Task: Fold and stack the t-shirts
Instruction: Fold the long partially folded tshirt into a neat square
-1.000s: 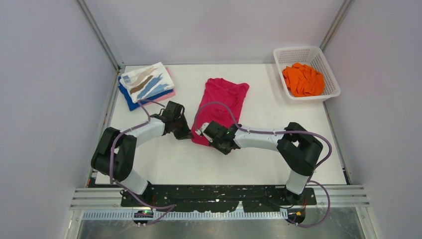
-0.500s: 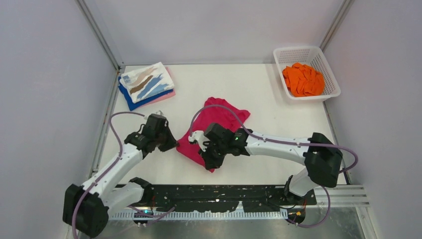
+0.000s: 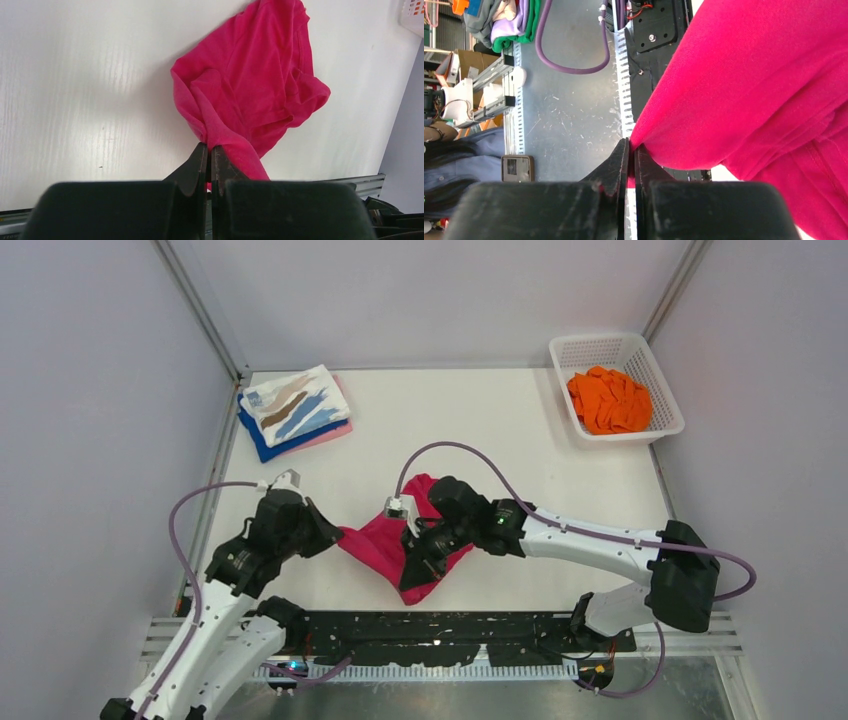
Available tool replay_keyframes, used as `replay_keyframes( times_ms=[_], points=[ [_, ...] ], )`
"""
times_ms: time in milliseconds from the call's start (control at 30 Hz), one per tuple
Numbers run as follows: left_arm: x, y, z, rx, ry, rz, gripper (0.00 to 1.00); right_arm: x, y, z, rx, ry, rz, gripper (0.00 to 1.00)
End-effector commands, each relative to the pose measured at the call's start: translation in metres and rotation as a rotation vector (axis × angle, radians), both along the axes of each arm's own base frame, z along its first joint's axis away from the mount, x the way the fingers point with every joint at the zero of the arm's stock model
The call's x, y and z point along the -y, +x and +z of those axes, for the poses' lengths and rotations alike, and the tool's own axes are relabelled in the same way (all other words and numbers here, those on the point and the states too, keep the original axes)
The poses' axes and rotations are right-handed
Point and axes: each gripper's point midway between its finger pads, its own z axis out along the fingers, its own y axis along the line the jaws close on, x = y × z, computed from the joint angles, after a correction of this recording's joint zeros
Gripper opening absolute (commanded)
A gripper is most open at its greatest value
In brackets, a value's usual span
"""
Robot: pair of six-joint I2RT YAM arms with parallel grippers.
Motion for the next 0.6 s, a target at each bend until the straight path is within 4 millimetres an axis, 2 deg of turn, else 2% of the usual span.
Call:
replay_keyframes(
  times_ms=[0,100,133,267,567],
  points=[
    [0.008,0.028,0.024,0.080,-0.017,0.007,0.00,0.014,0.001,0.015,-0.031,0.040,-0.056,0.05],
    [0.019,0.043,0.033,0.091,-0.030,-0.013,0.00,0.031,0.023,0.004,-0.034,0.013,-0.168,0.05],
    [0.022,0.049,0.036,0.096,-0.034,-0.020,0.00,0.038,0.033,0.008,-0.029,0.025,-0.208,0.05],
    [0.041,0.072,0.052,0.127,-0.065,-0.062,0.00,0.065,0.059,0.000,-0.025,0.012,-0.331,0.05],
    [0.087,0.128,0.058,0.104,-0.055,-0.144,0.00,0.114,0.112,-0.018,-0.016,-0.051,-0.545,0.05]
  ],
)
